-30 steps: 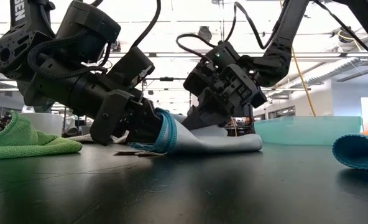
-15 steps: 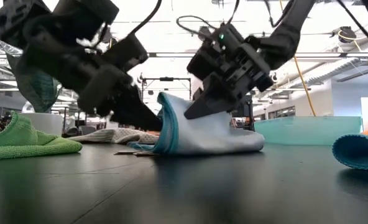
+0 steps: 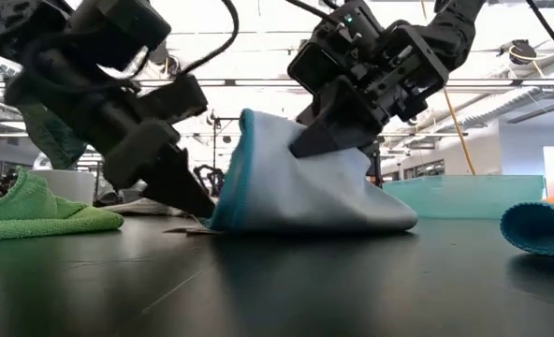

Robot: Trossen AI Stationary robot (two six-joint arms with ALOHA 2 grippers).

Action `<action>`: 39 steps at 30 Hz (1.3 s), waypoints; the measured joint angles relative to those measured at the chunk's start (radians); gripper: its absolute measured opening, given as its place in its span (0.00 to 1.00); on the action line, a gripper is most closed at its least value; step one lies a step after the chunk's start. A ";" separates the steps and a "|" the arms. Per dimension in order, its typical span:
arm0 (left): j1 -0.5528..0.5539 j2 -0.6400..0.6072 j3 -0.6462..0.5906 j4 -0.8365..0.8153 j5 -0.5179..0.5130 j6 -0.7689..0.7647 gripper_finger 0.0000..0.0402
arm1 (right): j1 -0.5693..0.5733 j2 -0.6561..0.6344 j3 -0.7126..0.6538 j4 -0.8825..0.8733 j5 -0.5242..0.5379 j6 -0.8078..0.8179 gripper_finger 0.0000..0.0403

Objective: Fold microfiber towels
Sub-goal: Fold the light blue microfiber cloth

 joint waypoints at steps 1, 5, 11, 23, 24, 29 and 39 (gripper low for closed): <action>0.007 0.006 -0.001 0.003 -0.006 0.006 0.06 | 0.000 0.000 0.000 0.012 0.017 0.000 0.01; 0.028 0.041 0.000 0.069 -0.004 0.037 0.06 | -0.006 0.001 0.000 0.013 0.084 0.000 0.01; 0.032 0.068 0.000 0.138 0.005 0.090 0.06 | -0.008 0.016 0.000 0.000 0.204 0.004 0.01; 0.032 0.070 -0.002 0.174 0.009 0.113 0.06 | -0.036 0.048 0.000 0.023 0.333 0.011 0.01; 0.032 0.070 -0.002 0.175 0.009 0.113 0.06 | -0.040 0.049 0.000 0.015 0.334 0.014 0.01; 0.032 0.031 -0.002 0.132 0.006 0.097 0.06 | -0.042 0.048 0.000 0.014 0.334 0.019 0.01; 0.022 -0.066 -0.003 -0.005 -0.058 -0.002 0.06 | -0.041 0.048 0.000 -0.012 0.425 0.023 0.01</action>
